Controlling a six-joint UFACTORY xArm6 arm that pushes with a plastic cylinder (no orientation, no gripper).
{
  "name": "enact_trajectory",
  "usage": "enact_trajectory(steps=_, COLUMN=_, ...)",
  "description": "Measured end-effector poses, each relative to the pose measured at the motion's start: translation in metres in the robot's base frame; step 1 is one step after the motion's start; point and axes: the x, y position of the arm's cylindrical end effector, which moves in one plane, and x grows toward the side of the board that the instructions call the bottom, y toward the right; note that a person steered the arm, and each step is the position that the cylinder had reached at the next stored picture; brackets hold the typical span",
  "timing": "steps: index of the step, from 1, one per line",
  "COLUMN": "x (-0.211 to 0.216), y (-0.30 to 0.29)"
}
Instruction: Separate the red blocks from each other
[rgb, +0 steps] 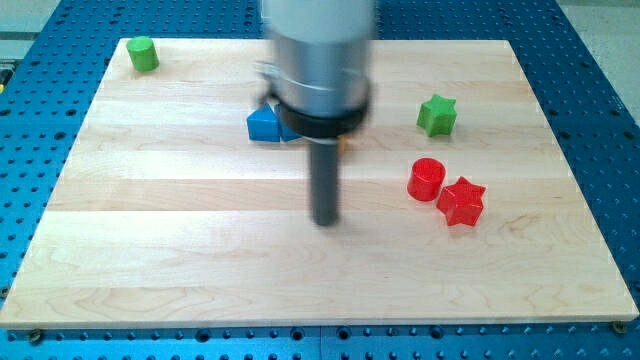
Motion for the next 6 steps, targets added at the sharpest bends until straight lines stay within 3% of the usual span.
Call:
enact_trajectory(steps=1, x=0.012, y=0.065)
enact_trajectory(steps=2, x=-0.019, y=0.091)
enact_trajectory(steps=4, x=-0.099, y=0.058)
enact_trajectory(steps=5, x=-0.073, y=0.077)
enact_trajectory(steps=6, x=-0.09, y=0.071)
